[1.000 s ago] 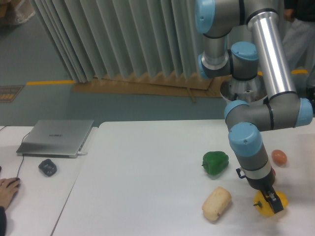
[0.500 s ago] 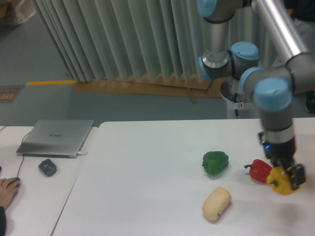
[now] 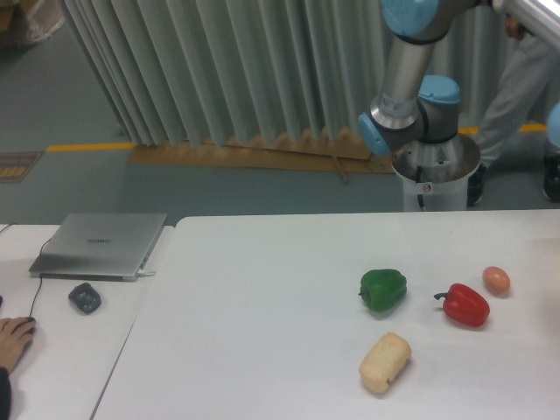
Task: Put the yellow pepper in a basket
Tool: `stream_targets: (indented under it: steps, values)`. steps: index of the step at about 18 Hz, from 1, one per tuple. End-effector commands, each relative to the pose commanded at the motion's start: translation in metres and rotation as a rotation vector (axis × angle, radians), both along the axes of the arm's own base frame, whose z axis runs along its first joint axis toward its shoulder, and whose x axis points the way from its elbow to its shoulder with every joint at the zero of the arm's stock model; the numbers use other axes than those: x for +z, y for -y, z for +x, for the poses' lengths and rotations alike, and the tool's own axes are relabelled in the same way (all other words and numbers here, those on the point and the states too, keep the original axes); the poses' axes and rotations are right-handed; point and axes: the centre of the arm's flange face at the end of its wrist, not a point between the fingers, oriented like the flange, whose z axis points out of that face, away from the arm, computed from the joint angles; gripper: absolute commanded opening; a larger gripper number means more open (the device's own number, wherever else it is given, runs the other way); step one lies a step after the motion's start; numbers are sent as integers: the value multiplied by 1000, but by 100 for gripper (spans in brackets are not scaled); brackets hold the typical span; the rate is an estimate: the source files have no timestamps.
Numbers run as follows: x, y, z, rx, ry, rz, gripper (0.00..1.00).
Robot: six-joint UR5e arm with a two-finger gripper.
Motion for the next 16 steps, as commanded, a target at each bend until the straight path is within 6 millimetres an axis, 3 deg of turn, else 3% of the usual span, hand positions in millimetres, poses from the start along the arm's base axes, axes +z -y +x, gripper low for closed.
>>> stream_targets:
  steps: [4, 6, 7, 10, 12, 16]
  values:
    - [-11, 4, -8, -4, 3, -5, 53]
    - [-10, 4, -7, -4, 5, -4, 94]
    - [-11, 5, -7, -3, 6, -5, 100]
    - [-10, 6, -5, -2, 7, -3, 100]
    - [7, 7, 0, -3, -6, 6, 100]
    - [48, 7, 48, -5, 44, -8, 100]
